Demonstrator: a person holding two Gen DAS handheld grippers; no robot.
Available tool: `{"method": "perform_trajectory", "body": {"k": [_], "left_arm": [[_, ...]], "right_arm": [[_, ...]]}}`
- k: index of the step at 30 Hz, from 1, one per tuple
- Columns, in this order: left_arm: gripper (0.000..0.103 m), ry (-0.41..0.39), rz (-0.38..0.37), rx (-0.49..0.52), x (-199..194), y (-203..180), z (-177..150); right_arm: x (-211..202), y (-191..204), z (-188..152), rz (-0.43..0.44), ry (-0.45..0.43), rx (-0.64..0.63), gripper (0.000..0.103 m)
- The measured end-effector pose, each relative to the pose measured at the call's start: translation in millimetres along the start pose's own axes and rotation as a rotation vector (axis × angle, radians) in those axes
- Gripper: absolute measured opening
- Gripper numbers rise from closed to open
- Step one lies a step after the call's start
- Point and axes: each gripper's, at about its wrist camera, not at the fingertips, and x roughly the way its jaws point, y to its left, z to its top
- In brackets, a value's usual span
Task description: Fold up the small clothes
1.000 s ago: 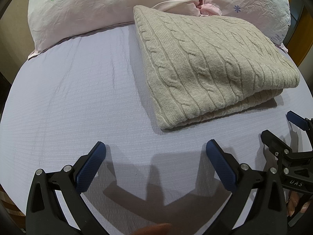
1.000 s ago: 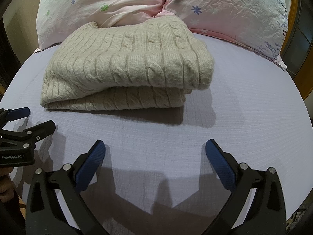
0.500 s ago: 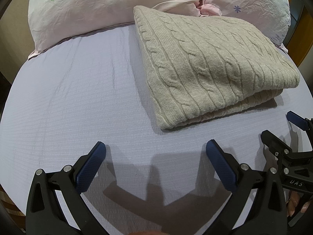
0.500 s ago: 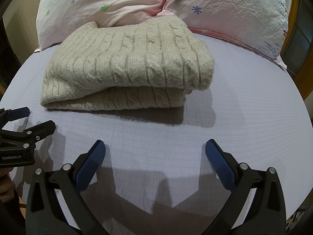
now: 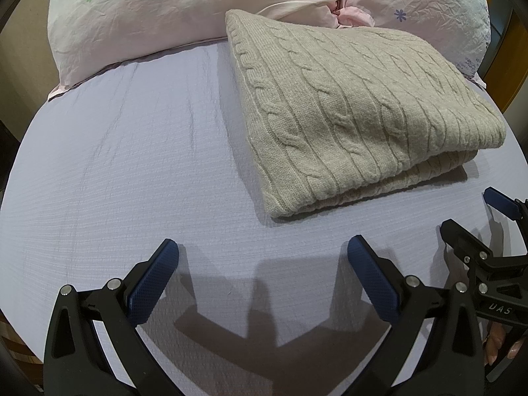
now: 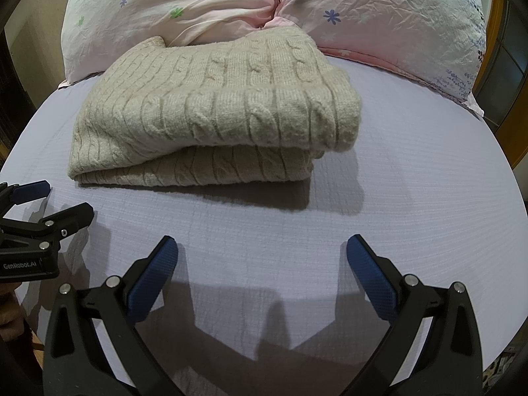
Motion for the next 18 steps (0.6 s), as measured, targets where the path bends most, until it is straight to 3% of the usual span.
{"method": "perform_trajectory", "body": {"k": [18], "left_arm": [[0.102,0.001,0.0,-0.001,0.2,0.1,1.2]], "right_arm": [[0.2,-0.2,0.4,0.0,0.0,-0.001,0.101]]}}
